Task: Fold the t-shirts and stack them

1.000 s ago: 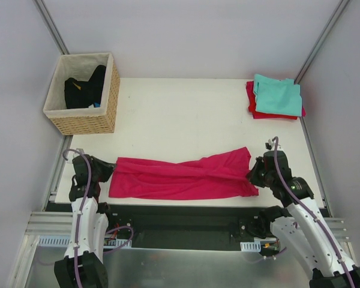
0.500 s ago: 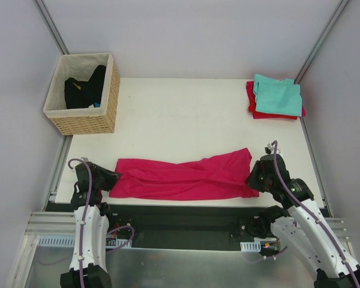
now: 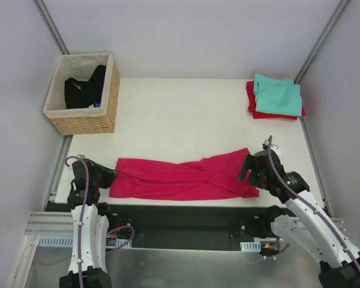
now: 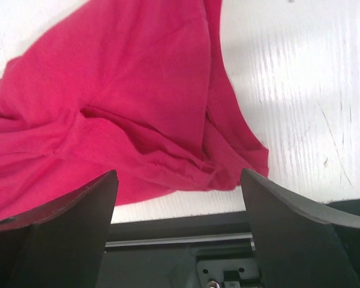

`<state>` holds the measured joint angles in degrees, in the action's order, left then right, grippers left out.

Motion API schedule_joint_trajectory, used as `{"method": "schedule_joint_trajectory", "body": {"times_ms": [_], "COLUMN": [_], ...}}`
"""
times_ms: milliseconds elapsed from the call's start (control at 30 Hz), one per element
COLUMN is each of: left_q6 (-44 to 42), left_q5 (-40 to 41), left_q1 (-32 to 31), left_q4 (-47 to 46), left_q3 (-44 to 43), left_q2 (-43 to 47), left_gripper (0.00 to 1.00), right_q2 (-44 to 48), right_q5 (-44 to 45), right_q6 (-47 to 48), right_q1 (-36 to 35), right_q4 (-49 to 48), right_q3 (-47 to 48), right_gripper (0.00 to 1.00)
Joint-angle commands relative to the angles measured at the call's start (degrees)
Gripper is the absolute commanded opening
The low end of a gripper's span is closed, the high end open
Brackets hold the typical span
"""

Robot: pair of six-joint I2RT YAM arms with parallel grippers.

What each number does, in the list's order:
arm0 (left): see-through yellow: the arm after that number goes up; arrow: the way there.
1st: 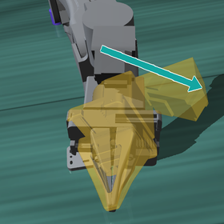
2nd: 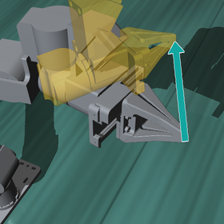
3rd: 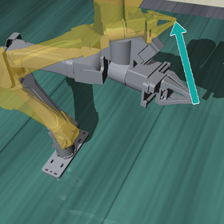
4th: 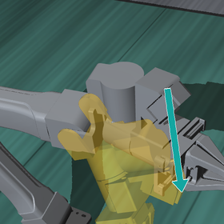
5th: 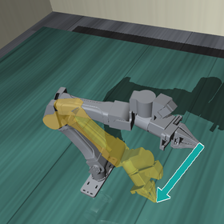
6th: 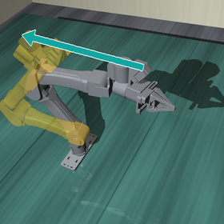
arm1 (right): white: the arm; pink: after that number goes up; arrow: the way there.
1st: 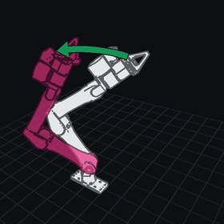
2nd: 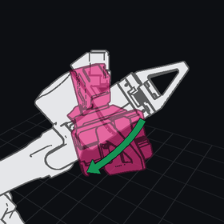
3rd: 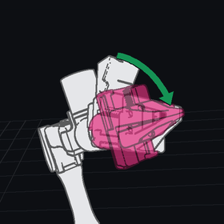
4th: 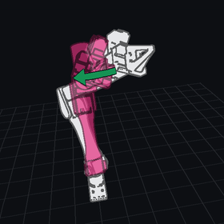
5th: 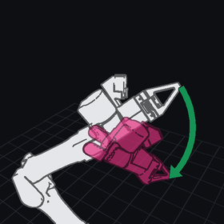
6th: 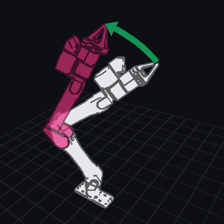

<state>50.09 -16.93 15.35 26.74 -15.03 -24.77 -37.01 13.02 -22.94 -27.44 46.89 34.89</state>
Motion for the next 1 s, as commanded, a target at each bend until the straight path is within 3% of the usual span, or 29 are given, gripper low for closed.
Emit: {"method": "schedule_joint_trajectory", "body": {"times_ms": [0,33,67,133,167,267,433,633,833,967], "left_q6": [1.59,1.42,0.20,-1.74,-3.57,-4.99,-4.47,-1.40,1.50,2.47], "left_q5": [2.78,2.26,1.47,-2.04,-3.88,-9.25,-8.74,-12.51,-13.83,-16.03], "left_q1": [-0.06,-0.06,-0.06,-0.15,-0.15,-0.06,-0.15,-2.08,-11.20,-13.24], "left_q4": [3.14,2.88,2.27,0.42,-0.28,-1.60,-3.97,-14.69,-29.71,-35.61], "left_q3": [-6.76,-8.08,-11.05,-14.49,-17.72,-22.31,-21.98,-12.51,-6.17,-5.19], "left_q2": [-0.97,-1.50,-2.90,-5.62,-9.29,-16.59,-17.15,-19.94,-28.29,-30.77], "left_gripper": [0.06,0.08,0.31,0.49,0.68,0.78,0.82,0.82,0.81,0.81], "right_q2": [-6.30,-7.97,-9.46,-14.47,-16.40,-22.82,-30.30,-33.38,-36.28,-37.60], "right_q5": [2.10,1.75,0.62,-0.36,-1.40,-2.91,-5.10,-4.49,-4.67,-4.67], "right_q6": [1.75,2.54,3.07,3.69,4.21,4.22,4.22,4.66,5.10,5.10], "right_q1": [-0.42,-0.42,-0.51,-0.42,-0.42,-0.42,-0.42,-0.42,-0.42,-0.51], "right_q4": [-7.42,-8.65,-11.45,-14.54,-17.16,-21.56,-24.04,-25.27,-26.59,-27.03], "right_q3": [3.86,4.30,5.17,5.62,6.23,7.47,10.45,12.30,12.74,12.48], "right_gripper": [0.87,0.87,0.87,0.87,0.87,0.87,0.87,0.87,0.87,0.87]}}
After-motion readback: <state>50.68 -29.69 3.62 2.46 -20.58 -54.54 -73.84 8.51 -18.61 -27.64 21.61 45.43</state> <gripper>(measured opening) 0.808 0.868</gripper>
